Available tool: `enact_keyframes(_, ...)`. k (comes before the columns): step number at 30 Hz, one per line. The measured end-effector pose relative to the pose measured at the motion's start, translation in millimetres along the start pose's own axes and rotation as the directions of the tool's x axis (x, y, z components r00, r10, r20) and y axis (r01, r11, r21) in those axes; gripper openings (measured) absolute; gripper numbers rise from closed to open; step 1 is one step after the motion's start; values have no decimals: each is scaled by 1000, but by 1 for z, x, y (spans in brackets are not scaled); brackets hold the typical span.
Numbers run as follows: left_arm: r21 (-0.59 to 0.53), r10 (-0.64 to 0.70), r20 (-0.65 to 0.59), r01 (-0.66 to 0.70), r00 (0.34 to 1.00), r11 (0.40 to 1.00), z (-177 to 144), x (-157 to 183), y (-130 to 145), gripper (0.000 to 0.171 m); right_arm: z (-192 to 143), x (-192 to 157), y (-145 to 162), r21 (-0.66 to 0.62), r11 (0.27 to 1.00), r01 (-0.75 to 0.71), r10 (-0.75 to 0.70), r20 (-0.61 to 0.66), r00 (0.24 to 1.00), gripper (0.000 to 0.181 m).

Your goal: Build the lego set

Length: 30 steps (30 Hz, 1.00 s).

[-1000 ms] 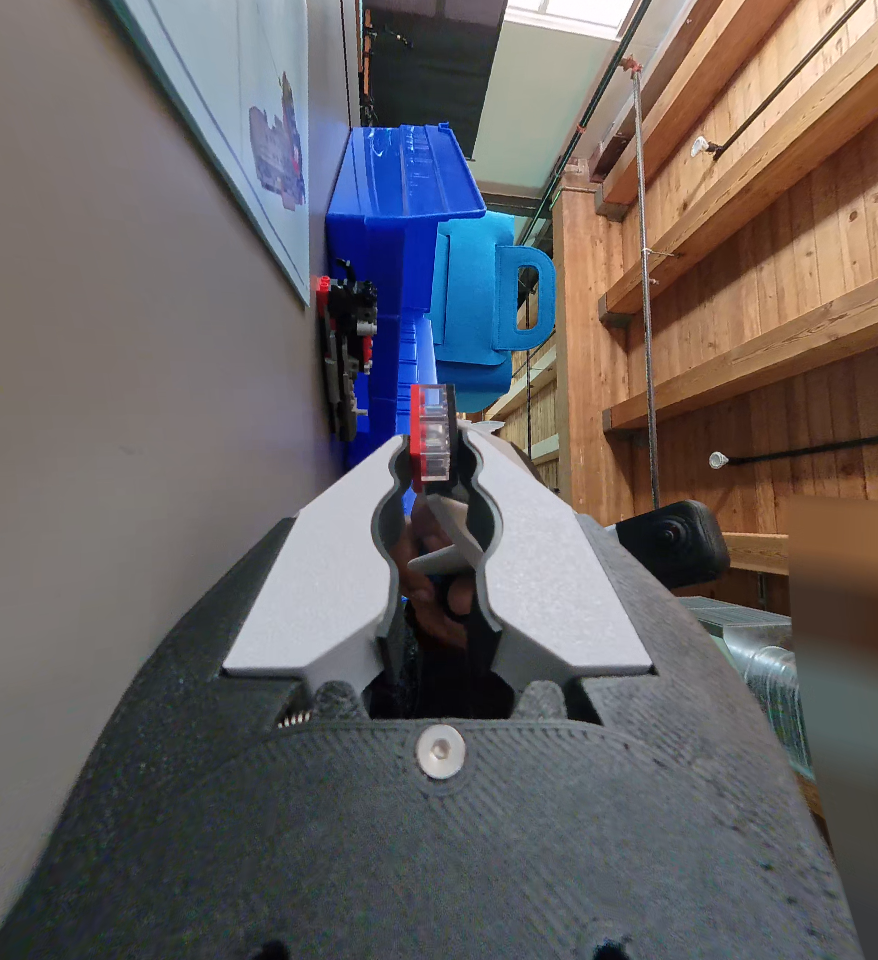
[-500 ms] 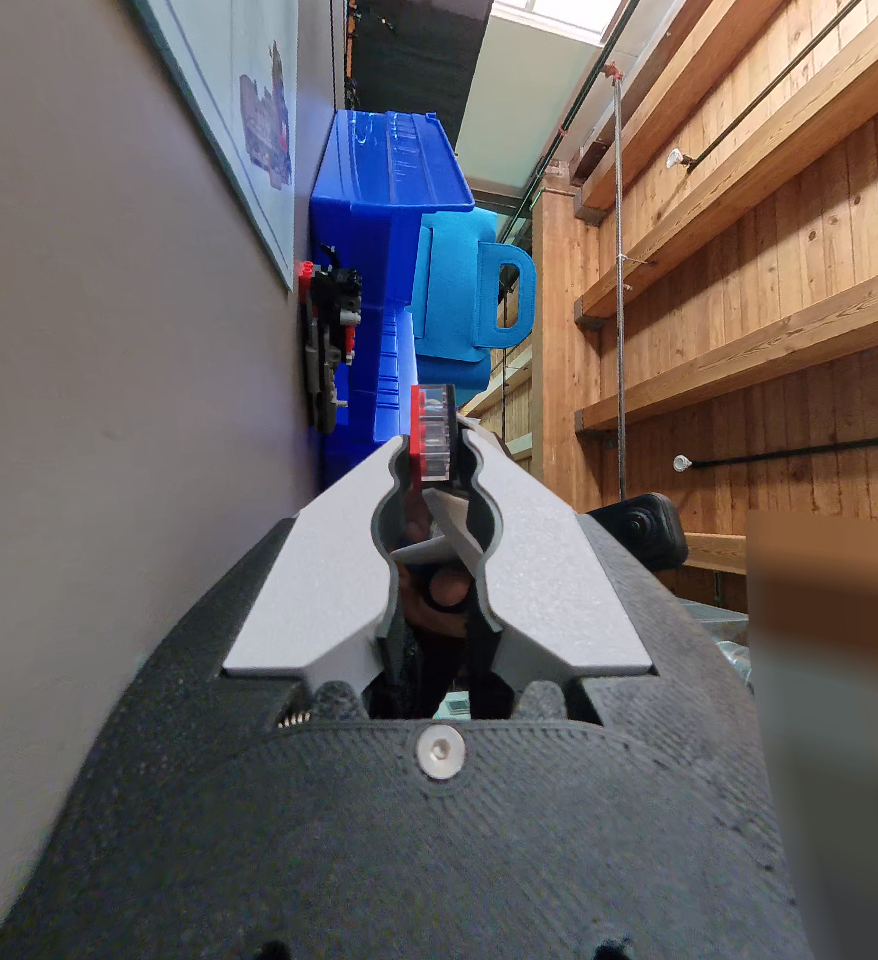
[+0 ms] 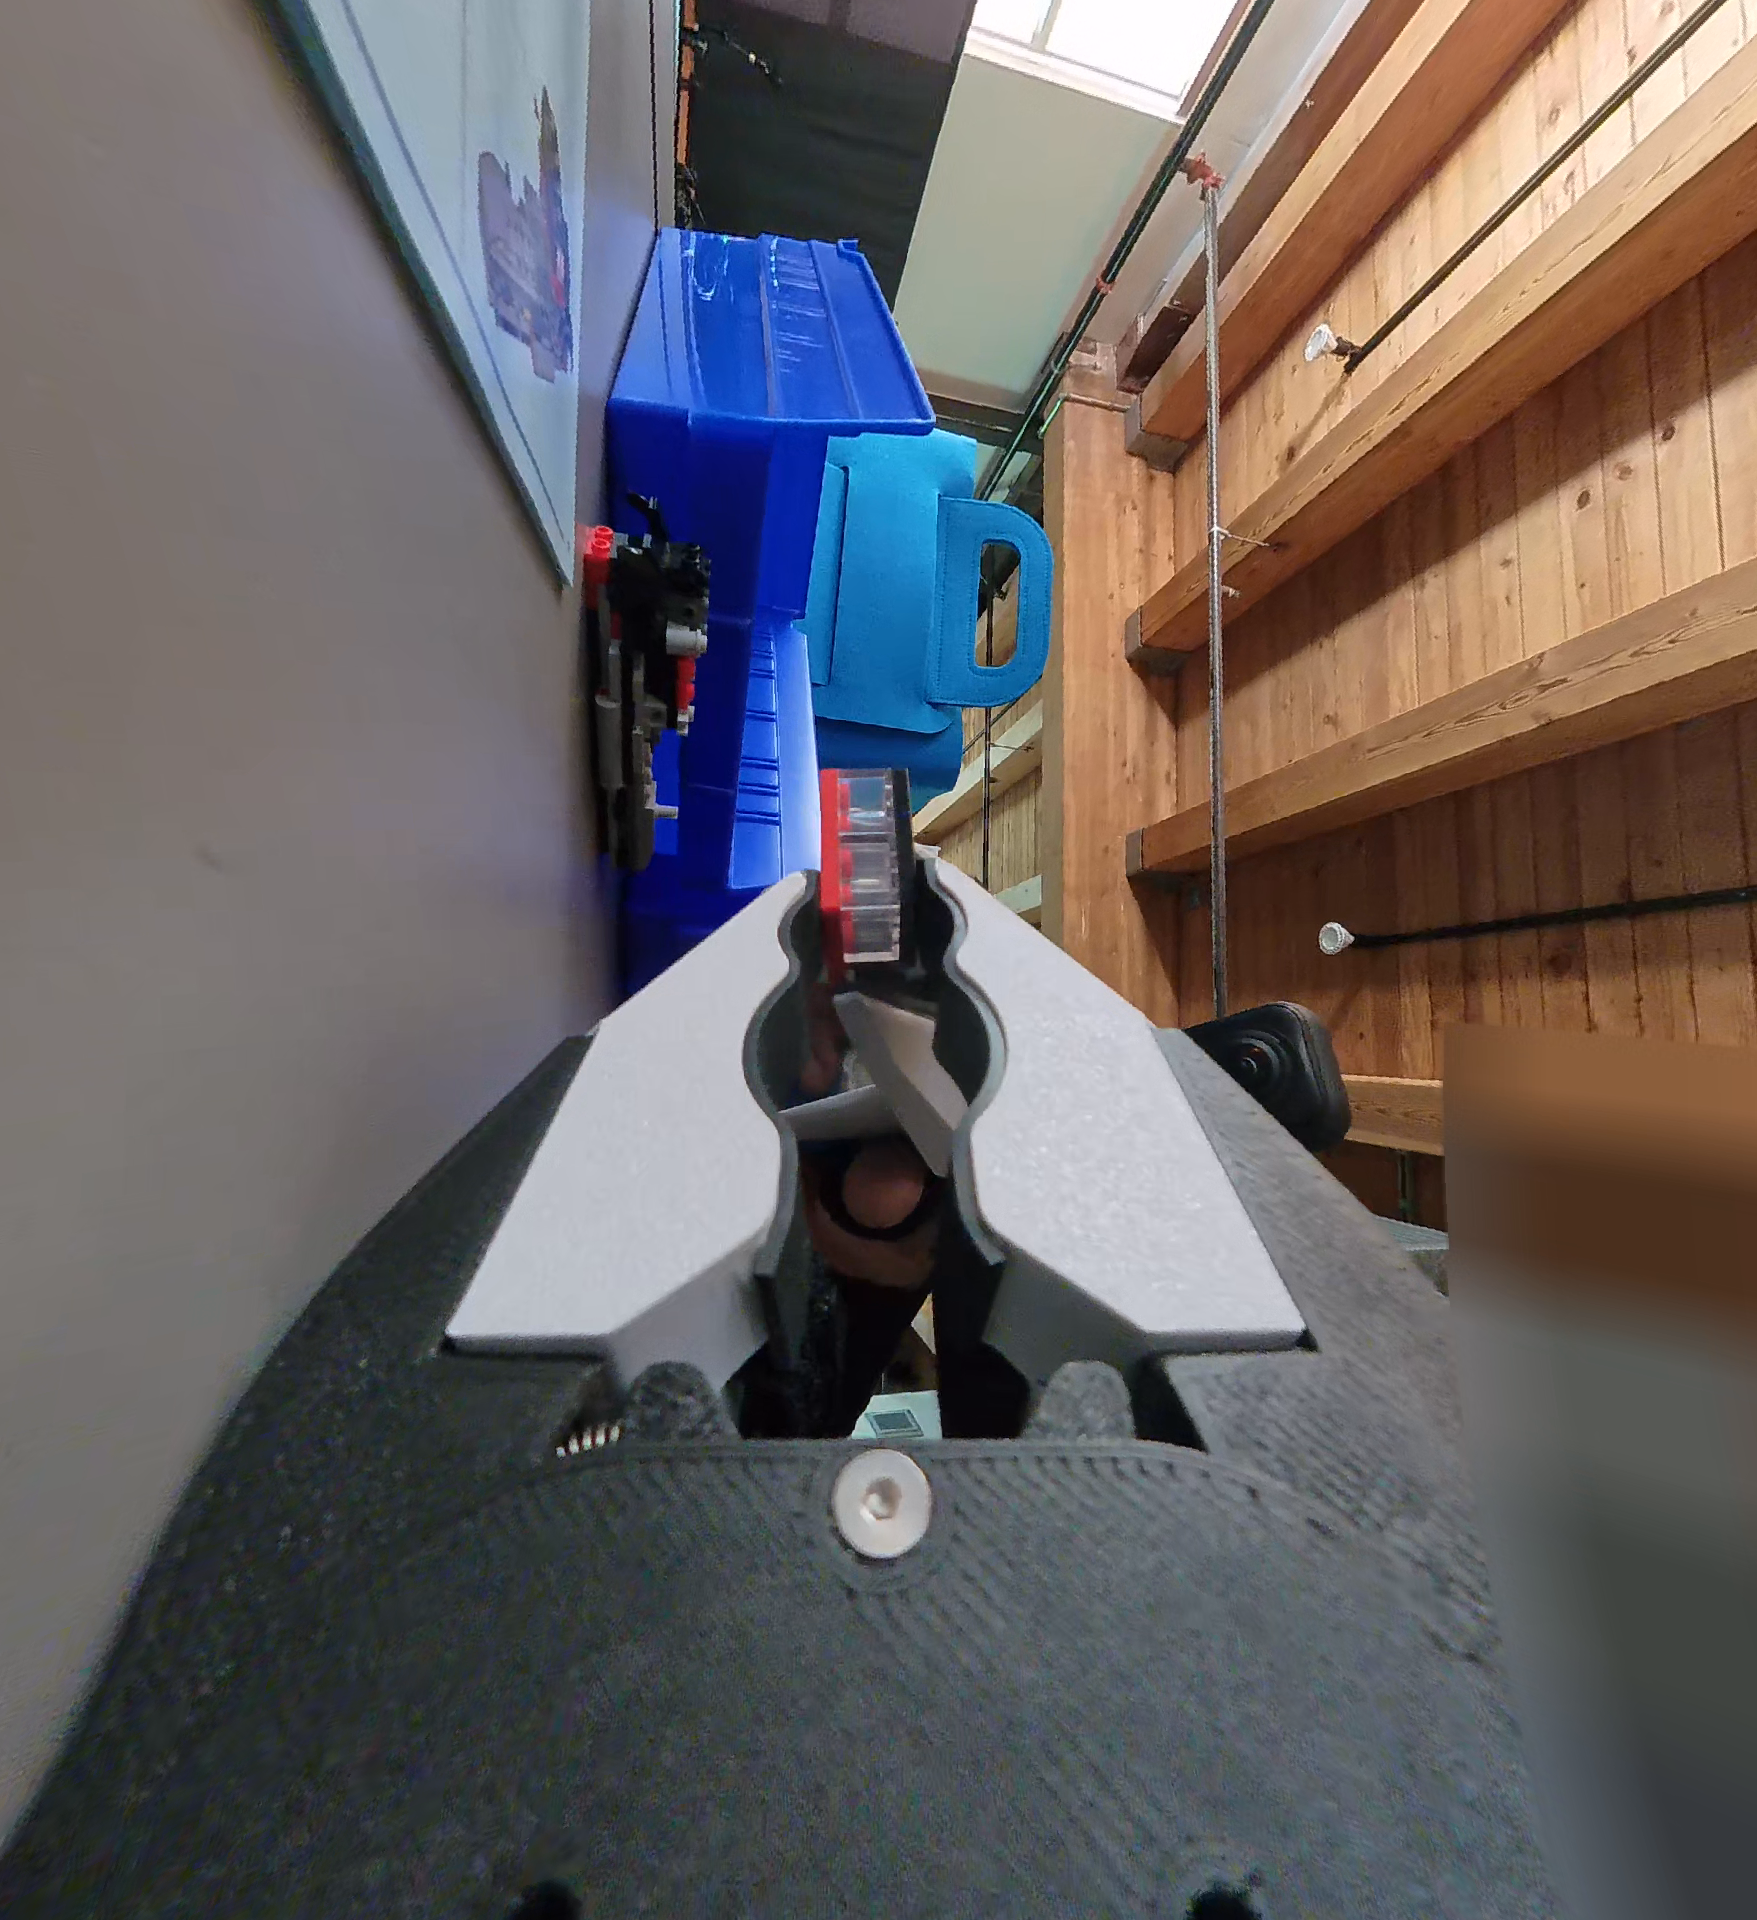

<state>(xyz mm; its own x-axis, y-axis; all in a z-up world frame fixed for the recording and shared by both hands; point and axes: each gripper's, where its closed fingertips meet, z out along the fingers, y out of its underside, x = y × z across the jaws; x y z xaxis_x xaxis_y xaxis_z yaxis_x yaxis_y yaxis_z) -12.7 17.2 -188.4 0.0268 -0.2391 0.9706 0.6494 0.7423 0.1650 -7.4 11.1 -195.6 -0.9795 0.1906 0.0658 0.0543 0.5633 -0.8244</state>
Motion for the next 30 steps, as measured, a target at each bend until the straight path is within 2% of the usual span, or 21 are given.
enact_keyframes(5,5,-1,-2,1,1000,1000,0,0,-1,17,-4,1,2,8,999,-41,41,-1,999,44)
enact_keyframes(7,7,-4,-6,4,1000,1000,-1,1,-1,17,-9,2,4,25,990,-141,141,16,990,47)
enact_keyframes(9,9,-4,-8,4,1000,1000,-1,1,-2,17,-15,2,5,72,945,-320,316,60,947,47)
enact_keyframes(11,9,-4,-12,5,1000,1000,-1,2,-2,17,-18,1,6,113,841,-529,515,130,847,47)
enact_keyframes(14,8,1,-17,-1,1000,1000,0,3,-1,17,-19,4,3,161,625,-764,720,260,643,47)
enact_keyframes(17,7,11,-20,-11,1000,1000,0,5,1,17,-17,7,2,156,427,-891,812,368,453,47)
enact_keyframes(20,7,17,-19,-17,1000,1000,0,5,1,17,-13,7,0,133,305,-943,839,430,333,45)
enact_keyframes(25,3,36,-14,-36,999,999,1,6,2,17,-9,4,-4,114,249,-962,841,467,273,40)
enact_keyframes(30,-2,46,-10,-46,999,999,1,5,2,17,-7,5,-5,120,239,-964,841,470,267,30)
